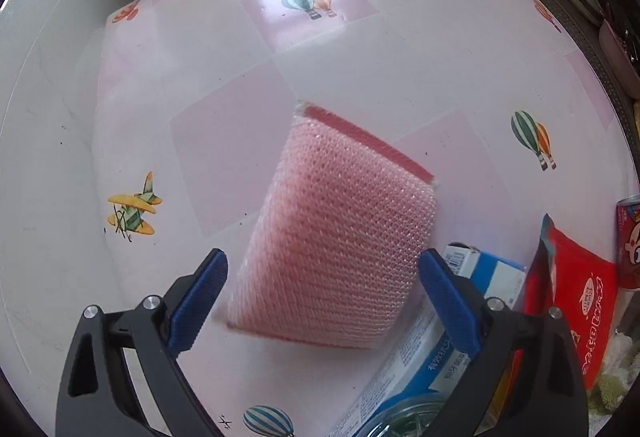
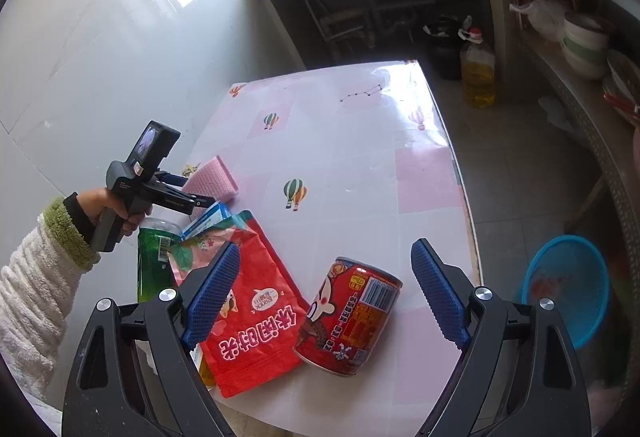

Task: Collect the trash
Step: 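Reach the left gripper to the pink sponge and close on it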

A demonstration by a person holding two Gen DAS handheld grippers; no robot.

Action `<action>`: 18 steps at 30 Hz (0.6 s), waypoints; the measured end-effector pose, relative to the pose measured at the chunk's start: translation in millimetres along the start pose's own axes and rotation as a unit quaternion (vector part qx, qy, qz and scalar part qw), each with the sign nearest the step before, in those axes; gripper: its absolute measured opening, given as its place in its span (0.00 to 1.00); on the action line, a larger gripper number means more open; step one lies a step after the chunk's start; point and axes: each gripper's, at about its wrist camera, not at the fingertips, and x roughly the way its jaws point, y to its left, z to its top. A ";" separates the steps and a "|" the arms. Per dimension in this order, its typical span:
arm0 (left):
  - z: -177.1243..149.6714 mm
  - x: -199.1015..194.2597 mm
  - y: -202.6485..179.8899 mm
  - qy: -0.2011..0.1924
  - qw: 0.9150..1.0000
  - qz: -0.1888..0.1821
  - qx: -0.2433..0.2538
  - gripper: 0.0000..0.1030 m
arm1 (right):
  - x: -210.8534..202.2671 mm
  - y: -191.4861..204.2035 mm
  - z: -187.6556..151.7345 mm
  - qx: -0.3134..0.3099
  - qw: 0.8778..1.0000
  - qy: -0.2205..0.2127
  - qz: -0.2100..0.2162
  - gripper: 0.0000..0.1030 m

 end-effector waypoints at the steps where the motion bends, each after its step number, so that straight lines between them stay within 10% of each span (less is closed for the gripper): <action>1: 1.4 2.6 0.6 0.000 1.000 0.003 -0.001 0.92 | 0.4 -0.4 0.2 0.000 1.000 0.000 -0.001 0.81; 18: 10.2 12.9 31.7 0.009 0.999 -0.009 -0.045 0.92 | 11.7 -1.0 5.1 0.007 1.000 0.012 0.002 0.81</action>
